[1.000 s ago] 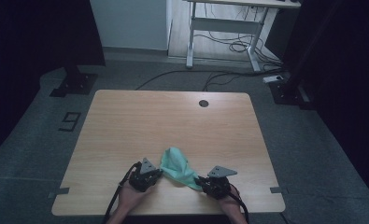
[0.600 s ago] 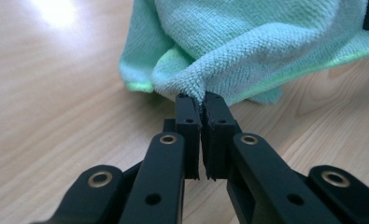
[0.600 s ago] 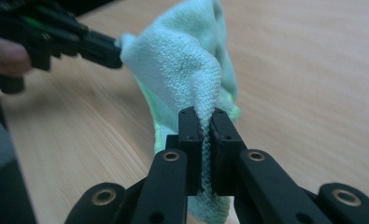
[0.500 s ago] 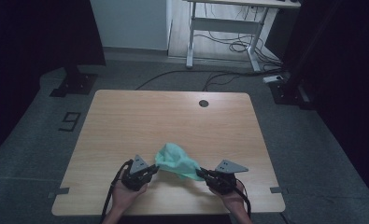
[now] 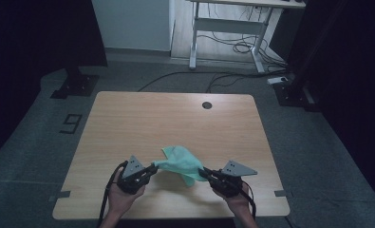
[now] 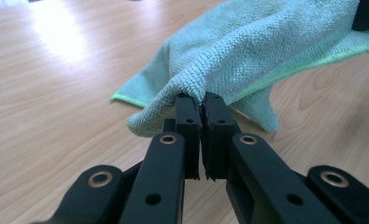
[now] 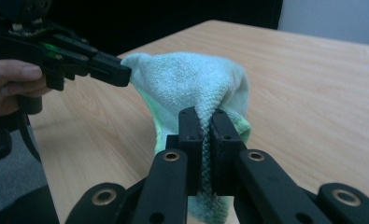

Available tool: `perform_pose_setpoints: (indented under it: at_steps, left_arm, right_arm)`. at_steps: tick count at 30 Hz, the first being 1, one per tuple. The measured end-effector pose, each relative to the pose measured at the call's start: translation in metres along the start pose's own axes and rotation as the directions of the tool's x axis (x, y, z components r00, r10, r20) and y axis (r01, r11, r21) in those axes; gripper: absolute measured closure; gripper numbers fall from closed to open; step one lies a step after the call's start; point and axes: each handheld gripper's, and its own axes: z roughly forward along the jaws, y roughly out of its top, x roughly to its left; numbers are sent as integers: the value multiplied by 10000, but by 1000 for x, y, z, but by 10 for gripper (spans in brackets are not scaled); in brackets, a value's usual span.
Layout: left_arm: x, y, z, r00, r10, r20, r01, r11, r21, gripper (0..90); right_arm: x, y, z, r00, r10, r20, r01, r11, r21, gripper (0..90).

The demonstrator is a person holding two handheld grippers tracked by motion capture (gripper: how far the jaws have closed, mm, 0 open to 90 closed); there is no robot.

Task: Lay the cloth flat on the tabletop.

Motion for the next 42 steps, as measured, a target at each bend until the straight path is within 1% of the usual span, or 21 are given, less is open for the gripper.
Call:
perform_pose_setpoints:
  at_steps: [7,9,12,14,17,19,23,26,28,29,31,32,33,34,35,36,37,38,39,40,42]
  left_arm:
    - [-7,10,-14,9997,225,76,-223,9993,-307,863]
    - [-9,13,-20,9996,241,167,-234,9989,-409,863]
    - [-11,17,-30,9994,289,195,-277,9978,-604,863]
    - [-12,20,-35,9992,363,146,-353,9972,-652,863]
    - [-13,21,-39,9988,478,56,-473,9969,-633,863]
    - [-14,22,-42,9986,535,20,-533,9964,-659,864]
    - [-18,29,-54,9979,601,222,-578,9940,-930,864]
    - [-23,35,-65,9966,774,288,-736,9906,-1157,863]
    - [-21,38,-65,9965,752,374,-704,9907,-1161,862]
    - [-19,40,-62,9968,714,359,-672,9920,-1068,861]
    - [-12,42,-50,9980,560,299,-535,9955,-783,861]
    - [-8,43,-42,9985,447,314,-428,9972,-614,859]
    - [-1,45,-31,9991,278,327,-267,9991,-336,858]
    - [-1,45,-31,9991,278,327,-267,9991,-336,856]
    - [5,45,-21,9994,107,339,-104,9999,-114,856]
    - [14,45,-6,9988,-179,448,171,9997,188,856]
    - [16,45,1,9990,-209,405,195,9992,337,856]
    - [17,45,5,9991,-192,379,176,9990,418,856]
    - [18,43,8,9989,-184,423,165,9988,461,856]
    - [18,42,10,9991,-128,400,107,9986,520,856]
    - [18,39,13,9989,-151,434,123,9978,651,856]
  right_arm:
    - [8,15,-12,9993,-361,-9,360,9983,-447,854]
    - [11,20,-17,9992,-400,-97,394,9975,-592,855]
    - [16,27,-22,9981,-599,-134,587,9954,-755,855]
    - [17,29,-23,9977,-671,-108,660,9948,-775,855]
    - [17,29,-21,9984,-554,-92,547,9964,-648,855]
    - [19,30,-22,9985,-512,-207,497,9966,-664,855]
    - [25,37,-31,9975,-565,-414,523,9939,-971,855]
    - [28,42,-37,9972,-569,-483,510,9919,-1163,855]
    - [26,45,-39,9973,-593,-433,539,9918,-1156,852]
    - [23,46,-37,9977,-559,-387,513,9925,-1107,849]
    - [13,49,-28,9988,-358,-347,328,9961,-815,837]
    - [5,49,-22,9993,-161,-326,140,9979,-632,835]
    - [-3,49,-14,9997,16,-243,-26,9991,-423,833]
    - [-15,49,-3,9995,262,-173,-265,9995,-172,830]
    - [-15,49,-3,9995,262,-173,-265,9995,-172,830]
    - [-35,45,15,9971,765,13,-766,9968,246,829]
    - [-42,43,21,9954,946,123,-950,9948,362,830]
    - [-50,40,28,9930,1178,126,-1183,9920,441,832]
    - [-55,37,33,9906,1361,132,-1366,9892,523,834]
    - [-57,34,36,9896,1433,158,-1440,9878,595,835]
    - [-57,29,39,9895,1437,127,-1442,9874,655,837]
